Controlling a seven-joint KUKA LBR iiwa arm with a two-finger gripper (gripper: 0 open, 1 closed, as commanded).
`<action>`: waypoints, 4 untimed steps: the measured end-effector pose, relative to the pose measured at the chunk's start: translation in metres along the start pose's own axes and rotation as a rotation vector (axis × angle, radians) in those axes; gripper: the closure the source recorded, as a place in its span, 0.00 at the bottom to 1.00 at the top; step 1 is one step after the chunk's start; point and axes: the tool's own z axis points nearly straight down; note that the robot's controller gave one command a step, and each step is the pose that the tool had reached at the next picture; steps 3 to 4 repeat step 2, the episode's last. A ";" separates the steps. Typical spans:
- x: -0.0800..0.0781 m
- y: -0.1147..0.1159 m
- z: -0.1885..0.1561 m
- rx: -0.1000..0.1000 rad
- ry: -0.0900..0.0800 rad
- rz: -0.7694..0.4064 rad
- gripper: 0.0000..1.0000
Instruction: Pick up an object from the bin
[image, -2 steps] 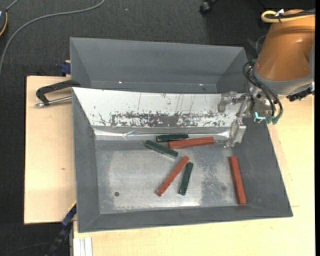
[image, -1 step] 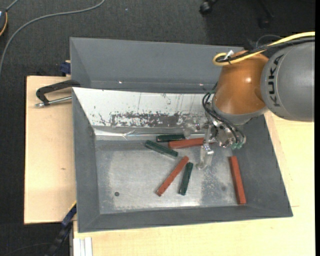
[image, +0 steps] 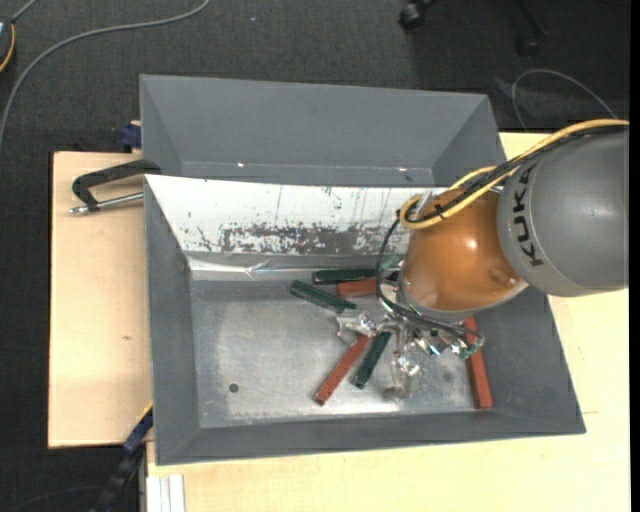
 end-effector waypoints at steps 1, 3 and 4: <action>0.000 0.000 -0.001 0.001 0.000 -0.002 1.00; -0.018 0.021 -0.151 0.002 -0.004 -0.002 1.00; -0.018 0.021 -0.151 0.002 -0.004 -0.002 1.00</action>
Offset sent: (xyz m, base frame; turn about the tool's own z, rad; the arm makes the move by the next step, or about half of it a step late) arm 0.0000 0.0000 0.0000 0.0000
